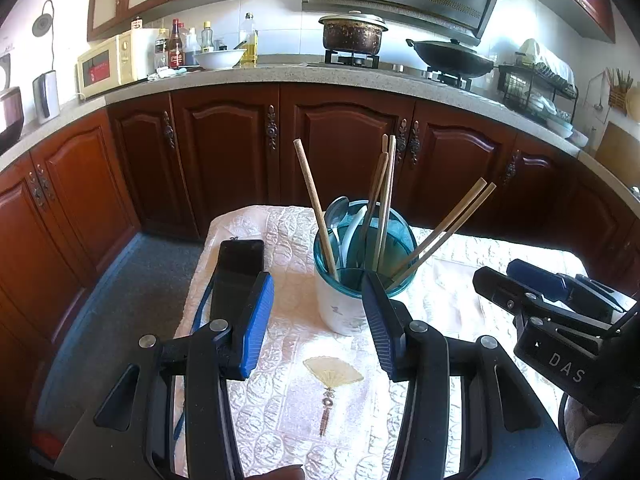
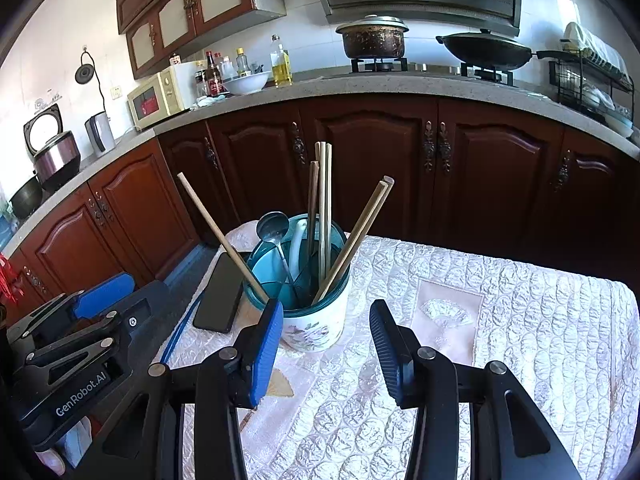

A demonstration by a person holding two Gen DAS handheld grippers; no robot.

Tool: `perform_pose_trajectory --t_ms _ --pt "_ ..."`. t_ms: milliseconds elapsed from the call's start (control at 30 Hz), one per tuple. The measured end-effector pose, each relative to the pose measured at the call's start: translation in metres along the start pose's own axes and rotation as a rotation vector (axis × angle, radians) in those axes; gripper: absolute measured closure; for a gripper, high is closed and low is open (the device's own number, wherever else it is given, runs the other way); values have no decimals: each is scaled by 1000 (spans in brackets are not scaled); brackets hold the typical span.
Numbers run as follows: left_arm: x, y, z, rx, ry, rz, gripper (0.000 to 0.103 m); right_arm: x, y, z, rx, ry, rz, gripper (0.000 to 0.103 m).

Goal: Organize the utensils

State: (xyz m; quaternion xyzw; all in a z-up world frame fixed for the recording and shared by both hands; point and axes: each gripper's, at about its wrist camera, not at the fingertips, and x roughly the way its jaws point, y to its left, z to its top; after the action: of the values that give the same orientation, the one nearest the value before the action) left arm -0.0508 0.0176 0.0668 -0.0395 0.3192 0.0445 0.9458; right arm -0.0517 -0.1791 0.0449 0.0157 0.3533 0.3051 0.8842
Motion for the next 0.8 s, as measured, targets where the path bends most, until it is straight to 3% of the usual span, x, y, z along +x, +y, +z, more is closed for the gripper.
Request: perform_pose_trajectory --t_ms 800 --pt "0 0 1 -2 0 1 58 5 6 -2 -7 5 3 60"
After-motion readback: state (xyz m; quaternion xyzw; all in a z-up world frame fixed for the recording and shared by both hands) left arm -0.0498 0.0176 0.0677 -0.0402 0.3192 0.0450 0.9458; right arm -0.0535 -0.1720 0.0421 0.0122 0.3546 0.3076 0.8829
